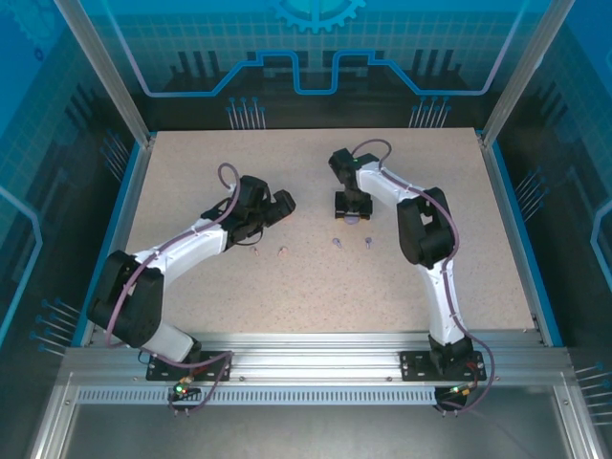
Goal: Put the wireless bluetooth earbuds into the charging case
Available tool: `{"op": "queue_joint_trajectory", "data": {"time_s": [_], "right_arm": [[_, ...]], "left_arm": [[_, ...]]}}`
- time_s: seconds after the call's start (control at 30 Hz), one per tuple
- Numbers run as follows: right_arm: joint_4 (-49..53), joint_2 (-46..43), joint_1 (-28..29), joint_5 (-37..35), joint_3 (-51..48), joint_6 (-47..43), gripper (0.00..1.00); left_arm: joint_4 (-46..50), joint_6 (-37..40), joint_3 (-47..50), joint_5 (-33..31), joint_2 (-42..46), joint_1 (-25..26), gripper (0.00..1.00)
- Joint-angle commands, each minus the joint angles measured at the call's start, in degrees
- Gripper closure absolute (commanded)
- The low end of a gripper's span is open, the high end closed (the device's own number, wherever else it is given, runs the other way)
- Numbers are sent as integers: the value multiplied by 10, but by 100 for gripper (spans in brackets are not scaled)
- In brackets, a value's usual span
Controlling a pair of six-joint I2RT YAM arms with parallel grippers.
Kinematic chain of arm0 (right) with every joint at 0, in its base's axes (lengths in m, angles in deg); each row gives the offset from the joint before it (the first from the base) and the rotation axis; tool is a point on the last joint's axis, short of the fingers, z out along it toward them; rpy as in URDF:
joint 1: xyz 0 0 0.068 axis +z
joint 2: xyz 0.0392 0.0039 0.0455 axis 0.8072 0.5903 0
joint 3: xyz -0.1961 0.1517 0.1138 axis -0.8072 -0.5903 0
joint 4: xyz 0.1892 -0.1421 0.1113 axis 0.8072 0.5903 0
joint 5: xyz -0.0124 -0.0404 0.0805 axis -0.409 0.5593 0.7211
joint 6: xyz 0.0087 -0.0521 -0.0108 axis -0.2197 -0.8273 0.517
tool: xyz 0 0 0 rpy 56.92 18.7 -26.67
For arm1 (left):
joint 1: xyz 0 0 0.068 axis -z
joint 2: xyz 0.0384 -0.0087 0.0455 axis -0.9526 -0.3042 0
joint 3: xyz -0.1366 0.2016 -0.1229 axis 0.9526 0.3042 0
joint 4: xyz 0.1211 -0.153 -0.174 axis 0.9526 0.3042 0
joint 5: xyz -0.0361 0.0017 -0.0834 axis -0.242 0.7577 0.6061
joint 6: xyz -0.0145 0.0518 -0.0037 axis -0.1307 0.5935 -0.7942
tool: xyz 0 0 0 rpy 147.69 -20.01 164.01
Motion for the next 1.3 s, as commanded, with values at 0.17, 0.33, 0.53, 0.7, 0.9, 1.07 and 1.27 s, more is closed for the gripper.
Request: {"op": "queue_joint_trajectory", "data": {"time_s": [0.17, 0.33, 0.53, 0.7, 0.9, 1.07, 1.27], "right_arm": [[-32, -87, 6, 66, -18, 55, 52], [-54, -105, 5, 100, -23, 104, 51], [-87, -119, 3, 152, -38, 172, 51], [-131, -128, -4, 193, -68, 234, 51], [-174, -134, -5, 224, -93, 294, 52], [-191, -141, -4, 232, -107, 329, 52], [-214, -153, -3, 242, -128, 358, 52]], "left_arm": [[-256, 4, 111, 76, 18, 20, 1], [-422, 24, 172, 78, -7, 38, 1], [-495, 62, 157, 64, -67, 78, 1], [-538, 60, 157, 41, -101, 90, 1], [-595, 60, 163, 36, -134, 91, 1], [-601, 55, 153, 31, -155, 91, 1], [-606, 56, 135, 23, -180, 91, 2]]}}
